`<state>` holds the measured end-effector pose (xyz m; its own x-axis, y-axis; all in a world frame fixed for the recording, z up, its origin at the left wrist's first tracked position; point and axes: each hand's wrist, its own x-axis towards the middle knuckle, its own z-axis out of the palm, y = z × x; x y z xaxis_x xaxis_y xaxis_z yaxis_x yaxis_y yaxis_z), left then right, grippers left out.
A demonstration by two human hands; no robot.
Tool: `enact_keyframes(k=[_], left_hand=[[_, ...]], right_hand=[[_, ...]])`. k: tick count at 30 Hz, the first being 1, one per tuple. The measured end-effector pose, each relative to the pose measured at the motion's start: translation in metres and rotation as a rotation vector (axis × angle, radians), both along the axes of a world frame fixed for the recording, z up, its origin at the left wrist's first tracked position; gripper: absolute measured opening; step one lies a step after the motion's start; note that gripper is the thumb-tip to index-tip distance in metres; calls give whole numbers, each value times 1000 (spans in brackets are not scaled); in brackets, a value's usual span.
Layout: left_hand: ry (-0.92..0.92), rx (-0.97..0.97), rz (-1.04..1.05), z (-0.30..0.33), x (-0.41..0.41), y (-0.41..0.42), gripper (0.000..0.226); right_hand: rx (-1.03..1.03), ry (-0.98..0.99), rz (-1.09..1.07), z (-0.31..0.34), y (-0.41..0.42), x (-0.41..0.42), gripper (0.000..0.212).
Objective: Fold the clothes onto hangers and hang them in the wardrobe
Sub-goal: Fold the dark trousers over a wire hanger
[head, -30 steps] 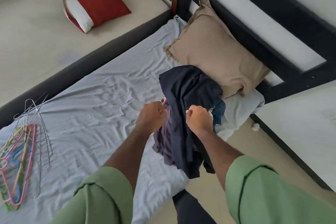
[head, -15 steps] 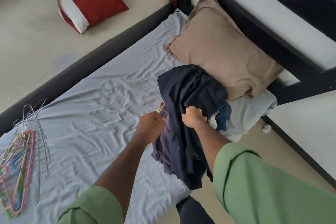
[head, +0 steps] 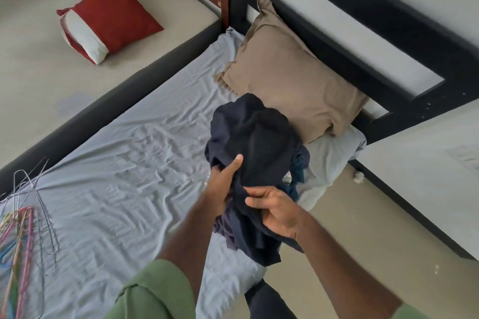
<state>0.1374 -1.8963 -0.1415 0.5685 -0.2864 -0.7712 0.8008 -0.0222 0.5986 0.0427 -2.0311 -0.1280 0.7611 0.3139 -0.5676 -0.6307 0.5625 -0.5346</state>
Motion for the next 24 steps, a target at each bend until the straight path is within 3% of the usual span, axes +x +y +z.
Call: enact_keyframes(k=[3, 5, 8, 10, 12, 14, 17, 20, 22, 24], left_hand=[[-21, 147, 59, 6, -19, -3, 23], [18, 89, 88, 16, -28, 2, 28], [51, -97, 122, 41, -38, 21, 33], [49, -189, 22, 59, -50, 37, 34], [48, -252, -123, 73, -64, 54, 35], [13, -212, -272, 73, -71, 73, 36], [-31, 71, -365, 67, -71, 108, 38], [29, 381, -337, 64, -69, 140, 44], [68, 417, -259, 63, -66, 151, 46], [49, 363, -197, 67, -63, 153, 36]], right_hand=[[-142, 24, 15, -2, 19, -30, 27], [-232, 181, -268, -1, 19, -40, 25], [-186, 416, -737, -5, 15, -42, 40], [-61, 423, -801, 3, 18, -33, 55], [49, 349, -782, 13, 25, -21, 60], [-2, 313, -727, 26, 29, -9, 38], [-171, 299, -615, 56, 29, -4, 14], [-152, 157, -473, 80, 27, -7, 46], [-159, 110, -313, 99, 30, -11, 61], [-268, 26, -123, 113, 36, -10, 53]])
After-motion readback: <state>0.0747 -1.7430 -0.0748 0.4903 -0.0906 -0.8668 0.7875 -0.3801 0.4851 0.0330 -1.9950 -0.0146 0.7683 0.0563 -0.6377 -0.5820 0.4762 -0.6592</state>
